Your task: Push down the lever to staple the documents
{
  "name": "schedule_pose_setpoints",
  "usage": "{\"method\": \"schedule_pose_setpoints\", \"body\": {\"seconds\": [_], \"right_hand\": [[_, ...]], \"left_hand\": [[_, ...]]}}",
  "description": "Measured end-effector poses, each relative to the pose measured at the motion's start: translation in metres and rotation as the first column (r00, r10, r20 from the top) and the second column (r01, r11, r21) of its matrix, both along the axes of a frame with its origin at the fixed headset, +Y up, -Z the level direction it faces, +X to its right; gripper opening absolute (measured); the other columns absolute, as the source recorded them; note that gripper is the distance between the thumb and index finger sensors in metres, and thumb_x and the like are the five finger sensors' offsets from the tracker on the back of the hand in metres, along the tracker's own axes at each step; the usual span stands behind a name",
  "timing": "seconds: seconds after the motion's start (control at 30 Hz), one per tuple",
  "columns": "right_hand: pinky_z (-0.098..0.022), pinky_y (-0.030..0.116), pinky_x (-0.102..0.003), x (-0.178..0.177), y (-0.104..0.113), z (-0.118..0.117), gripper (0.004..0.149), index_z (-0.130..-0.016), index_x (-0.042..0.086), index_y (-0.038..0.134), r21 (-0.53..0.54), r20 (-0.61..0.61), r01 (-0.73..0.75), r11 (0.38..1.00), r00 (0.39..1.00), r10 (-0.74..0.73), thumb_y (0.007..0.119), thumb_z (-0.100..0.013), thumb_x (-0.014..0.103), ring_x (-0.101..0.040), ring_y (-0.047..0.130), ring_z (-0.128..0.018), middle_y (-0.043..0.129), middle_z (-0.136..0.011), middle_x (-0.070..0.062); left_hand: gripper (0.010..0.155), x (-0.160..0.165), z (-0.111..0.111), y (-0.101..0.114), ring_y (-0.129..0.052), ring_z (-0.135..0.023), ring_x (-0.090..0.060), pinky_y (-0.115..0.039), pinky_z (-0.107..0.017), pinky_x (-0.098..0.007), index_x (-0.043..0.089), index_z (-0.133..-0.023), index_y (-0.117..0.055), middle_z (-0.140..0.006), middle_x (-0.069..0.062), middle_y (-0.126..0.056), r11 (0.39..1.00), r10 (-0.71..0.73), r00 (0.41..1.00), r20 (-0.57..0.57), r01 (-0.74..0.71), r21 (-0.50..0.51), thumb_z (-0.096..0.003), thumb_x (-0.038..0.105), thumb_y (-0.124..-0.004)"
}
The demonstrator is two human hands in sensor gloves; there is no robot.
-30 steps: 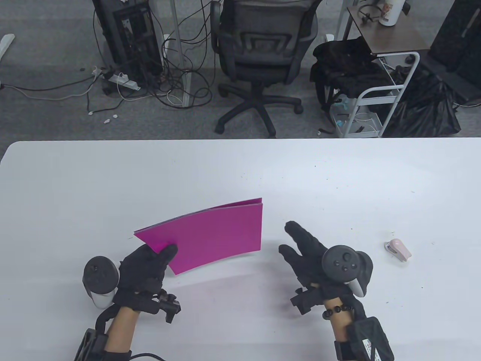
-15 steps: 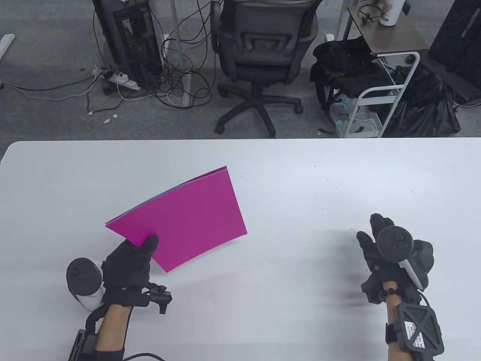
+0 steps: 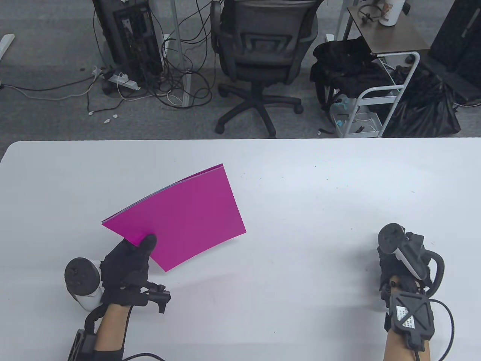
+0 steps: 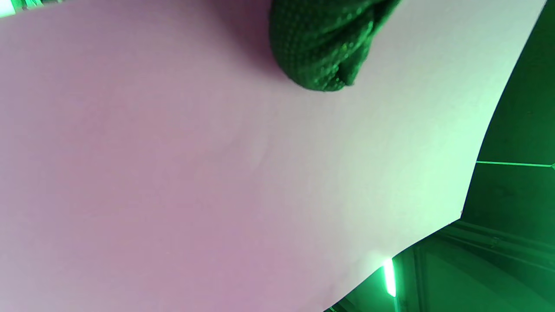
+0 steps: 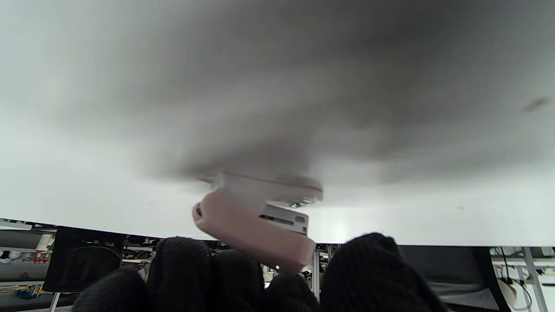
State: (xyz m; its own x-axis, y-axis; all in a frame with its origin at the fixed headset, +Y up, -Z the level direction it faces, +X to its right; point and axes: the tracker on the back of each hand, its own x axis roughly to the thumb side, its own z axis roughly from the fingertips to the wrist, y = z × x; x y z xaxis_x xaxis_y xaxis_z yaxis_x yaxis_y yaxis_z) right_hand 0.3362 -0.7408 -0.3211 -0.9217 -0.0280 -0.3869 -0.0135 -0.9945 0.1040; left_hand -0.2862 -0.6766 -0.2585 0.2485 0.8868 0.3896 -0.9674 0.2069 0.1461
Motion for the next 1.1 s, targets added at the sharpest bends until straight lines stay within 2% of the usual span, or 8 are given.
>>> {"method": "schedule_pose_setpoints", "body": {"seconds": [0.07,0.57,0.93,1.1], "right_hand": [[-0.066,0.062,-0.068,0.001,-0.003,-0.001,0.073,-0.107,0.0,0.046,-0.032,0.005,-0.008,0.999,1.0,0.008,0.075,-0.051,0.035,-0.057,0.071,-0.091,0.059,-0.104,-0.032],[-0.064,0.072,-0.06,-0.001,-0.006,-0.012,0.062,-0.103,0.003,0.057,-0.01,-0.015,-0.152,0.988,0.988,0.152,0.077,-0.05,0.027,-0.046,0.086,-0.083,0.074,-0.097,-0.024],[-0.063,0.075,-0.058,0.001,-0.006,-0.012,0.061,-0.101,0.003,0.06,0.025,-0.013,-0.139,0.99,0.99,0.14,0.078,-0.049,0.027,-0.043,0.09,-0.08,0.078,-0.094,-0.022],[-0.063,0.075,-0.058,-0.008,0.003,-0.011,0.061,-0.101,0.003,0.06,0.08,-0.053,-0.103,0.991,0.993,0.107,0.078,-0.049,0.028,-0.044,0.09,-0.08,0.078,-0.094,-0.022]], "left_hand": [[0.04,0.0,0.0,0.0,-0.106,-0.075,-0.032,-0.092,-0.054,-0.058,0.018,-0.092,-0.086,-0.087,-0.008,-0.102,1.0,0.014,1.0,0.004,-0.014,-0.003,-0.0532,0.026,-0.081],[0.04,-0.003,0.001,0.001,-0.106,-0.075,-0.032,-0.092,-0.054,-0.058,0.017,-0.092,-0.086,-0.087,-0.008,-0.102,1.0,0.019,1.0,-0.022,-0.019,-0.003,-0.0533,0.026,-0.081],[0.04,-0.004,0.001,0.001,-0.106,-0.075,-0.032,-0.092,-0.054,-0.058,0.017,-0.091,-0.086,-0.086,-0.008,-0.102,1.0,0.027,0.999,-0.031,-0.027,-0.005,-0.0531,0.026,-0.081],[0.04,-0.006,0.0,0.0,-0.106,-0.075,-0.032,-0.092,-0.054,-0.058,0.017,-0.091,-0.086,-0.086,-0.008,-0.102,0.999,0.035,0.999,-0.036,-0.035,-0.01,-0.0533,0.026,-0.081]]}}
